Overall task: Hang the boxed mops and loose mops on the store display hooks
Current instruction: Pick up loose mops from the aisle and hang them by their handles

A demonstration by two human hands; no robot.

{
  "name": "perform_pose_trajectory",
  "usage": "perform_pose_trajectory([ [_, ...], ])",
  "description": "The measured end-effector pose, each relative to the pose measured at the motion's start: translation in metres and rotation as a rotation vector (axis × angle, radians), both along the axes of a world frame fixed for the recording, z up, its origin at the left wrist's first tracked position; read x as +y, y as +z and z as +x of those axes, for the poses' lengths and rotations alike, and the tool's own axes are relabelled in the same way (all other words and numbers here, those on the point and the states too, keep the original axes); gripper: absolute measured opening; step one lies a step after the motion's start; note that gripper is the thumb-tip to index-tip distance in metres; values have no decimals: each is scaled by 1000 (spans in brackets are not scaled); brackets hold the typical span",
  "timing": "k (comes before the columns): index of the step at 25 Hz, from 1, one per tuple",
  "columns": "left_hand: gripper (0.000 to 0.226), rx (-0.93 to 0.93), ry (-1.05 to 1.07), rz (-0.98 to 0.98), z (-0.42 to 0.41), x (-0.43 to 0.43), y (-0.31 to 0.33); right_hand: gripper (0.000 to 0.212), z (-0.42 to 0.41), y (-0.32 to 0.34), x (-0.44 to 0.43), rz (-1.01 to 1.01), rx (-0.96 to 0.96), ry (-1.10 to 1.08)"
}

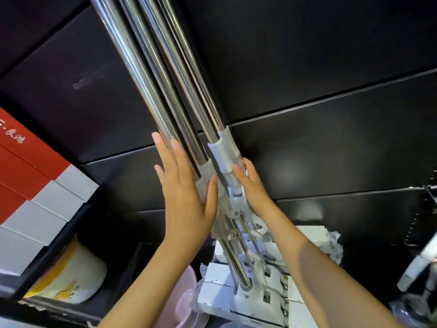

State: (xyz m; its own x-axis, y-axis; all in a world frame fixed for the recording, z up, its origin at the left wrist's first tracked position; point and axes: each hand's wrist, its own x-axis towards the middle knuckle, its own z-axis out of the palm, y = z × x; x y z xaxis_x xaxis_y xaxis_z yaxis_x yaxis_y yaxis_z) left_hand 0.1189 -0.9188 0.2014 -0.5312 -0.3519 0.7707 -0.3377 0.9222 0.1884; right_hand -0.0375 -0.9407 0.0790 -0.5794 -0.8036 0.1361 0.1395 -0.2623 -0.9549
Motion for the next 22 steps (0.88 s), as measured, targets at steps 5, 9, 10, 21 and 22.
perform_pose_trajectory([
  [5, 91, 14, -55, -6, 0, 4, 0, 85, 0, 2, 7, -30, 22, 2],
  [9, 87, 48, -44, -3, -2, 6, -6, 82, 2, -8, 18, -4, 19, 46],
  [10, 86, 54, -50, 10, -1, 5, -10, 83, 2, -16, 23, 33, 9, 42],
  [21, 80, 14, -150, 562, 40, 14, -150, 63, 11, -177, 166, 504, -107, -417],
  [22, 73, 36, -99, 666, 46, 14, -171, 63, 14, -191, 178, 547, -88, -409],
])
